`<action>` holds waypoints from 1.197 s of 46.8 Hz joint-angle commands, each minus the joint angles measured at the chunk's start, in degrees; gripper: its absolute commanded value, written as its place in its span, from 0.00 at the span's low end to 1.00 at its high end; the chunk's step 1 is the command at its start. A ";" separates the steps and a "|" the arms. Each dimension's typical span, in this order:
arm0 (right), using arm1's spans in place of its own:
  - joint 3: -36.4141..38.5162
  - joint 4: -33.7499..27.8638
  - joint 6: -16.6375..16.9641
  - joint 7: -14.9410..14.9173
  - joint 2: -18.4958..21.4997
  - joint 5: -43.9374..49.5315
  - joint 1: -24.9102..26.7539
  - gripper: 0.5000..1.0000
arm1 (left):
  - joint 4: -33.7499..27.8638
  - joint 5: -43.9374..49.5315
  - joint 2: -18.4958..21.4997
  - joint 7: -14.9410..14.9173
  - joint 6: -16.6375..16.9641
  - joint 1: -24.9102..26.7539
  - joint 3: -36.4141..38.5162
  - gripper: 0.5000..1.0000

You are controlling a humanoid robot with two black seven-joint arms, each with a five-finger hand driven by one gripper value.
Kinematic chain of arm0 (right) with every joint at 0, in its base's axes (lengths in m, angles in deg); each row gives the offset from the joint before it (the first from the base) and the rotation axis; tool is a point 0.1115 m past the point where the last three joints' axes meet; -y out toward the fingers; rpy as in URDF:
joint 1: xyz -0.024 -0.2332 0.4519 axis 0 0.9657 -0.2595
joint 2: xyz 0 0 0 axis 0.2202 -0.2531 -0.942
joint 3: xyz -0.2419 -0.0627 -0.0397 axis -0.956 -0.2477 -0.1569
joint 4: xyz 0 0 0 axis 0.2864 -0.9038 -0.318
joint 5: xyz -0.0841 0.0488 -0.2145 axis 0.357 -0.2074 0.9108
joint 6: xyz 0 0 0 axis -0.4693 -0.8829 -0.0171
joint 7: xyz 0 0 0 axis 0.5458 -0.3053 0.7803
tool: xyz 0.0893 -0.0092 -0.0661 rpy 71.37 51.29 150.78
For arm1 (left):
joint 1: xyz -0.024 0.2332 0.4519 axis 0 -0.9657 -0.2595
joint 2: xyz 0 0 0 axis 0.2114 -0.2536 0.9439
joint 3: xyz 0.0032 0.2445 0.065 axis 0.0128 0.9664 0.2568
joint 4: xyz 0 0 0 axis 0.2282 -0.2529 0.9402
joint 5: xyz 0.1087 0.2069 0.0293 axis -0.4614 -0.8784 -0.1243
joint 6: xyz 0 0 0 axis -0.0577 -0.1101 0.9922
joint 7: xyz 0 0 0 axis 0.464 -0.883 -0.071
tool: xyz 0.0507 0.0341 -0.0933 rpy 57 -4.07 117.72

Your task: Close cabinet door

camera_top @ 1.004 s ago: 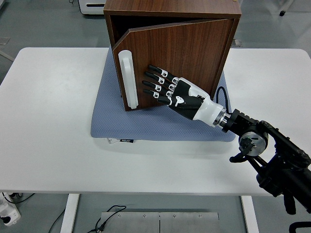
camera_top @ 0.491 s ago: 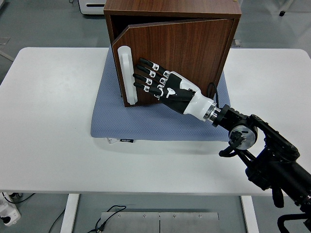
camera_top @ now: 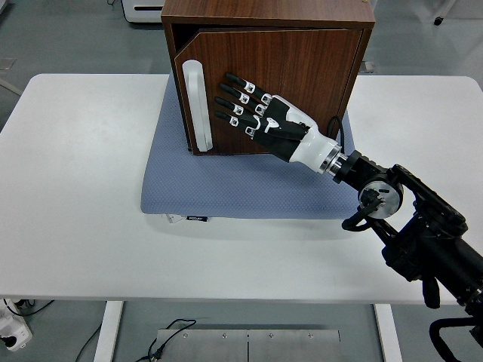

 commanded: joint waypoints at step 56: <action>1.77 -2.81 0.00 -0.12 0.00 -1.12 -1.99 1.00 | 0.00 -0.08 0.00 0.00 0.07 0.00 0.00 1.00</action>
